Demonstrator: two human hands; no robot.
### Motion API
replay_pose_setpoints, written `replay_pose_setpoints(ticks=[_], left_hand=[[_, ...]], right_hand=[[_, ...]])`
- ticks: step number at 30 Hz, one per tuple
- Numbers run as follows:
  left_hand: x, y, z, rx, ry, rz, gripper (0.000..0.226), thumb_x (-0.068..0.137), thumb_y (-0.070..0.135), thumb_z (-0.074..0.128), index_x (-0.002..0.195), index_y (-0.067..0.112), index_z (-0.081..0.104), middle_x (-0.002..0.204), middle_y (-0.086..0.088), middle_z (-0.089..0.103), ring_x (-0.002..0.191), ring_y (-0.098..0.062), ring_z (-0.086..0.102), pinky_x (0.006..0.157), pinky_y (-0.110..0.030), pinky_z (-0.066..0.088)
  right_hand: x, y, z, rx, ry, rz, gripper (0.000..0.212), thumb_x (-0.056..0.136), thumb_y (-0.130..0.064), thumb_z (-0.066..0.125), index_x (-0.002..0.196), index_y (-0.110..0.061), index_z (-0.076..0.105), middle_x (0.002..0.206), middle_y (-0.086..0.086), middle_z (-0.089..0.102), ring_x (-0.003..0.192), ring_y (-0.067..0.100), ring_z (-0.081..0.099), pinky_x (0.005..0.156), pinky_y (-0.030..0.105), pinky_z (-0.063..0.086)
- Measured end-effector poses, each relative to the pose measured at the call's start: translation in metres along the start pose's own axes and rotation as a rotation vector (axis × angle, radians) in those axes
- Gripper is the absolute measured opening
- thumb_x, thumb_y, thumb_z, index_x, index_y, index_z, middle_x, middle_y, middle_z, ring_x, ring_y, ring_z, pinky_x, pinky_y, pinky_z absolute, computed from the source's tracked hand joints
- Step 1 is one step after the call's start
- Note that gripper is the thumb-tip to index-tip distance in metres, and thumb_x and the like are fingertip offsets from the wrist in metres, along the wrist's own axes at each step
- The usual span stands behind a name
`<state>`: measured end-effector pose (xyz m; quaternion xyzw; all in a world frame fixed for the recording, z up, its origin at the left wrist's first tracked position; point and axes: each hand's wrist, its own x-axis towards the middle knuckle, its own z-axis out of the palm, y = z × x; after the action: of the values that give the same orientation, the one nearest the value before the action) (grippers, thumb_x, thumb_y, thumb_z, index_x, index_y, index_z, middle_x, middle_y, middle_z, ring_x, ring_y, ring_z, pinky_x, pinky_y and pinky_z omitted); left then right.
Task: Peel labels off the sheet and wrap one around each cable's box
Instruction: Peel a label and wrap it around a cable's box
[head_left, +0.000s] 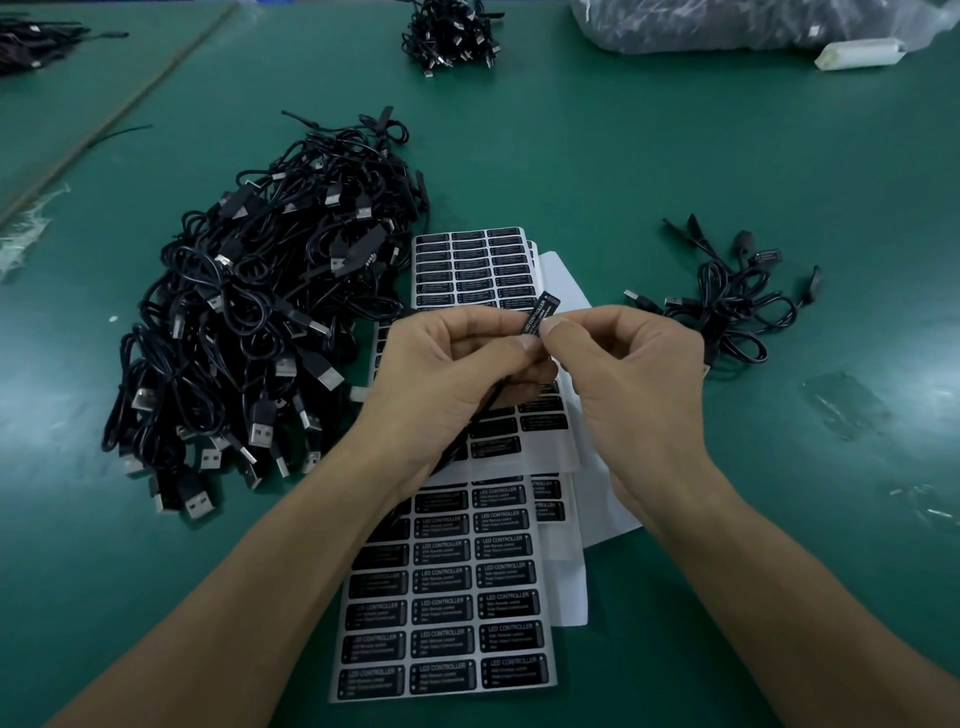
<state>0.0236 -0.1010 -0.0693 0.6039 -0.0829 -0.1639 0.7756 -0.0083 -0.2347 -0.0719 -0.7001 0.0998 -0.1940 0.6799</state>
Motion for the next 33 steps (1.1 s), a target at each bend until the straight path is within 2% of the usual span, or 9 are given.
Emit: replay_pose_setpoints(ticks=[2,6,9,11,20,26,33], left_hand=[[0.0001,-0.001,-0.0009,-0.005,-0.004,0.005,0.012,0.071,0.019,0.077,0.082,0.017,0.081,0.085,-0.012,0.078,0.077,-0.018,0.076,0.067,-0.023,0.059],[0.0006,-0.0023,-0.0025,-0.003,0.005,-0.003,0.022,0.072,0.017,0.077,0.092,0.009,0.076,0.087,-0.014,0.078,0.078,-0.02,0.077,0.066,-0.022,0.059],[0.0005,-0.0019,-0.0016,-0.005,0.017,-0.006,0.009,0.082,0.007,0.074,0.089,0.01,0.076,0.086,-0.014,0.078,0.077,-0.019,0.076,0.066,-0.022,0.059],[0.0001,-0.0009,-0.0008,0.004,0.02,-0.003,0.015,0.087,0.001,0.07,0.085,0.013,0.078,0.085,-0.014,0.078,0.076,-0.019,0.076,0.066,-0.022,0.059],[-0.0006,0.0016,0.0005,0.01,0.006,-0.004,0.022,0.089,0.0,0.069,0.082,0.017,0.081,0.086,-0.014,0.078,0.078,-0.019,0.076,0.067,-0.022,0.059],[-0.0002,-0.0005,-0.0012,0.021,0.005,0.006,0.011,0.089,0.001,0.069,0.091,0.009,0.077,0.089,-0.016,0.077,0.08,-0.022,0.076,0.068,-0.023,0.059],[0.0,-0.0012,-0.0004,0.02,0.017,0.018,0.011,0.088,0.001,0.07,0.088,0.01,0.077,0.086,-0.016,0.077,0.077,-0.02,0.076,0.066,-0.023,0.059]], right_hand=[[0.0001,0.0002,0.0,0.003,0.005,0.005,0.014,0.083,-0.008,0.07,0.072,-0.015,0.073,0.061,-0.009,0.071,0.054,-0.001,0.066,0.056,0.01,0.05],[0.0001,-0.0002,0.0001,-0.001,0.007,0.015,0.013,0.084,-0.008,0.07,0.073,-0.014,0.073,0.061,-0.009,0.071,0.054,-0.003,0.064,0.054,0.01,0.049],[-0.0007,-0.0018,0.0006,0.004,0.003,0.009,0.017,0.085,-0.006,0.069,0.071,-0.015,0.072,0.058,-0.012,0.069,0.051,-0.004,0.062,0.052,0.009,0.047],[-0.001,-0.0023,0.0003,0.004,0.001,0.003,0.019,0.085,-0.006,0.069,0.07,-0.016,0.072,0.055,-0.013,0.067,0.048,-0.004,0.06,0.05,0.008,0.046],[-0.0004,-0.0019,-0.0012,-0.026,-0.013,-0.025,0.018,0.084,-0.009,0.07,0.07,-0.02,0.073,0.059,-0.011,0.07,0.051,-0.003,0.062,0.053,0.01,0.048],[0.0008,-0.0011,-0.0024,-0.037,-0.014,-0.028,0.016,0.084,-0.011,0.071,0.07,-0.02,0.074,0.059,-0.011,0.07,0.051,-0.002,0.062,0.054,0.01,0.048],[0.0024,0.0005,-0.0023,-0.058,-0.002,-0.037,0.015,0.083,-0.014,0.072,0.07,-0.021,0.074,0.06,-0.01,0.07,0.054,-0.001,0.064,0.057,0.011,0.049]])
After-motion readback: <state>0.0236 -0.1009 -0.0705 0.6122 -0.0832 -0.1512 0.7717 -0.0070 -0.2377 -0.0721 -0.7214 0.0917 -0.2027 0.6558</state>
